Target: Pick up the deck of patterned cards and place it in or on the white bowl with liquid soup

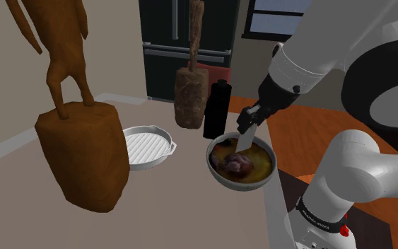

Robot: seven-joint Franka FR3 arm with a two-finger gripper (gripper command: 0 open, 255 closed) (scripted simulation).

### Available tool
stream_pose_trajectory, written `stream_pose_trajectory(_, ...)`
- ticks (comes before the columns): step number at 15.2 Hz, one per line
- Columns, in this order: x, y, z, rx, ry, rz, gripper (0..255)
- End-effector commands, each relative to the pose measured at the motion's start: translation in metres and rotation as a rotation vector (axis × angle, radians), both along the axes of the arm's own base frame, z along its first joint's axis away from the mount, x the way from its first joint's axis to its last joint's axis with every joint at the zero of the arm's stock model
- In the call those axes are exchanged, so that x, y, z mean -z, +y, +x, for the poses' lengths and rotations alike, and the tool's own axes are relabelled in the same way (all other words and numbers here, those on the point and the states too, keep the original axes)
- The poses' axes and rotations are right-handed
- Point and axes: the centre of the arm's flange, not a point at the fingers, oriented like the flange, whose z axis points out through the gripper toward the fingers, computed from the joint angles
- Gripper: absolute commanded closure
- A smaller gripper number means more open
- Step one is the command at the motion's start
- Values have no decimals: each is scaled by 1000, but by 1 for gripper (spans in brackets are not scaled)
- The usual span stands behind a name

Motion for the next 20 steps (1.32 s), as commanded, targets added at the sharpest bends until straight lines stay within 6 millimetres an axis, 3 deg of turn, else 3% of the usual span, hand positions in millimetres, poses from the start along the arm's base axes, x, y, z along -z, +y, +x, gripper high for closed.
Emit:
stream_pose_trajectory(1, 1, 0, 0, 1, 2, 0, 255)
stream_pose_trajectory(3, 1, 0, 0, 1, 2, 0, 255)
stream_pose_trajectory(4, 1, 0, 0, 1, 2, 0, 0)
stream_pose_trajectory(9, 1, 0, 0, 1, 2, 0, 0)
stream_pose_trajectory(13, -44, 11, -19, 1, 2, 0, 0)
stream_pose_trajectory(20, -44, 11, -19, 1, 2, 0, 0)
